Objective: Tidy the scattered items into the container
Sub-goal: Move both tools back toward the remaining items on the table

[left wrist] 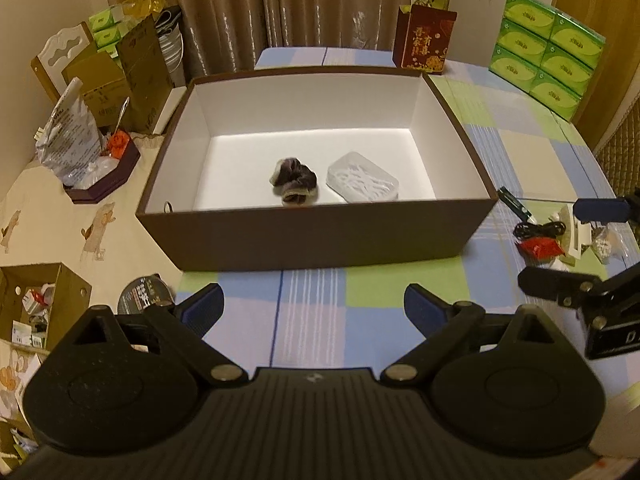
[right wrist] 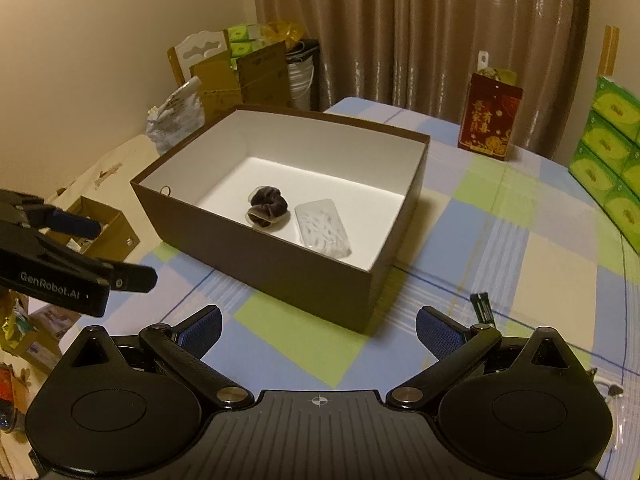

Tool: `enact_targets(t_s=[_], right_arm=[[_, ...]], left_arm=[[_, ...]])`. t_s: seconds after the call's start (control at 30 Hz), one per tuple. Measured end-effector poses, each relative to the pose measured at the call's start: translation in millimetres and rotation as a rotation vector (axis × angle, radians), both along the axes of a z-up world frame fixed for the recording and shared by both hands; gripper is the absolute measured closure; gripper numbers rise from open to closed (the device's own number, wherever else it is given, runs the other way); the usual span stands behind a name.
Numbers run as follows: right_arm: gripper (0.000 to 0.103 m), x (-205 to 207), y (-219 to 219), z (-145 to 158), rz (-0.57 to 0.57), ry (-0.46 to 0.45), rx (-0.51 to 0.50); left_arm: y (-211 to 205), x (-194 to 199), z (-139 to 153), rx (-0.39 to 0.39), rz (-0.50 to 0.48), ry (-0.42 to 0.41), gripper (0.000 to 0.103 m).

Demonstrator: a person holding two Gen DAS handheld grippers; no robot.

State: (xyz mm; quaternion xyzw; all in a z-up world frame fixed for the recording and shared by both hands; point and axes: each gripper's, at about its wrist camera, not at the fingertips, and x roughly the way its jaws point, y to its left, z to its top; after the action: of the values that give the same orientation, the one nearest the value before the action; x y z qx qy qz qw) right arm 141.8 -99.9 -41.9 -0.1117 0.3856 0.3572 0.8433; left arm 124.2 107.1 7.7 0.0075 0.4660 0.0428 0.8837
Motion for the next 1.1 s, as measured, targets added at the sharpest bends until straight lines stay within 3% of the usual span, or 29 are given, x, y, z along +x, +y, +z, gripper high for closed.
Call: enact_targets(t_s=[0.37,0.57,1.1], right_arm=[[0.002,4.8,-39.4,-1.2,0.022,0.029,-0.026],[0.002,7.7,-68.6,-6.9,-0.022,0.055,-0.039],[0.002,15.2,-166.7,-24.7,-0.240,0.107,-0.070]], left_arm=[[-27.9,-9.4,-6.0,0.008,0.035,0.024,0.008],[-45.6,-10.8,-9.3,-0.010,0.030,0.031,0.008],[-122.2,11.3,-39.6,-0.030,-0.151,0.070,0.008]])
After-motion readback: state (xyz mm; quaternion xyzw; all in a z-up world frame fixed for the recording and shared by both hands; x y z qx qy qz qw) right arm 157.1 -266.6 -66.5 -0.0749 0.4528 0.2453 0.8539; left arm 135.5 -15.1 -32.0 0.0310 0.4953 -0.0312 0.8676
